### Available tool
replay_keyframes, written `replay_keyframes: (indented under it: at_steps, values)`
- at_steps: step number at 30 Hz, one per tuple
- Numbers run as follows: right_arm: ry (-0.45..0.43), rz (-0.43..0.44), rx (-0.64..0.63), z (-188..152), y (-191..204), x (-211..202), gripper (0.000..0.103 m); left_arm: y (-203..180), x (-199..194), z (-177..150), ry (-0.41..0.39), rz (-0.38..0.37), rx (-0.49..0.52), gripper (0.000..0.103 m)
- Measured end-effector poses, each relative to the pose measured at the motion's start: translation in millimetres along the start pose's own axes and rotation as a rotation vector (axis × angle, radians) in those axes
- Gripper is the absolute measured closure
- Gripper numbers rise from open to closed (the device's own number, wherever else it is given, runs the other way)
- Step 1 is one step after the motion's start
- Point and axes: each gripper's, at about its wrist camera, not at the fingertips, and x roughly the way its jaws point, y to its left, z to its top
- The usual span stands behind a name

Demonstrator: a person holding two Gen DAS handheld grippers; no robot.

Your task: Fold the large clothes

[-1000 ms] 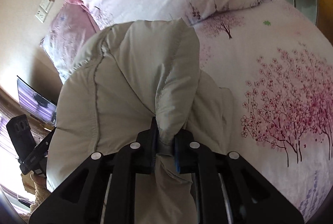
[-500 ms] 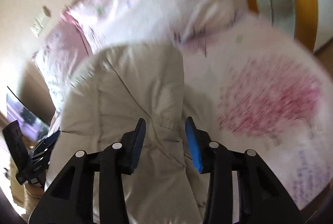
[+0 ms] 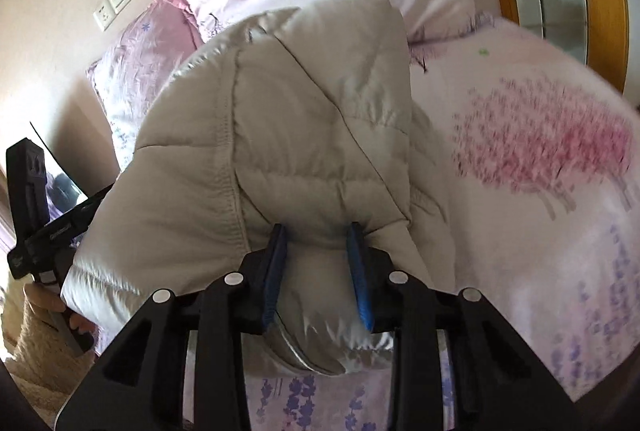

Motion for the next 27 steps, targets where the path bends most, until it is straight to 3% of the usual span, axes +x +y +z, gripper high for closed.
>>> replay_keyframes:
  at_steps: [10,15,20,23,27]
  values:
    - [0.01,0.018,0.028,-0.2,-3.5,0.7,0.072,-16.9,-19.6,0.8,-0.074,0.12,0.094,0.019]
    - [0.01,0.018,0.031,-0.6,-3.6,0.9,0.072,-21.6,-55.4,0.1,-0.157,-0.007,0.085,0.017]
    - [0.005,0.032,0.04,-2.3,-5.7,1.0,0.072,-45.2,-43.4,-16.3,-0.085,-0.052,0.193,0.017]
    - [0.006,0.042,0.046,-3.7,-8.4,2.1,0.072,-50.7,-25.2,-30.4,-0.046,-0.077,0.169,0.015]
    - [0.009,0.05,0.057,-2.7,-10.8,5.0,0.072,-58.2,-14.7,-35.5,-0.037,-0.023,0.197,0.014]
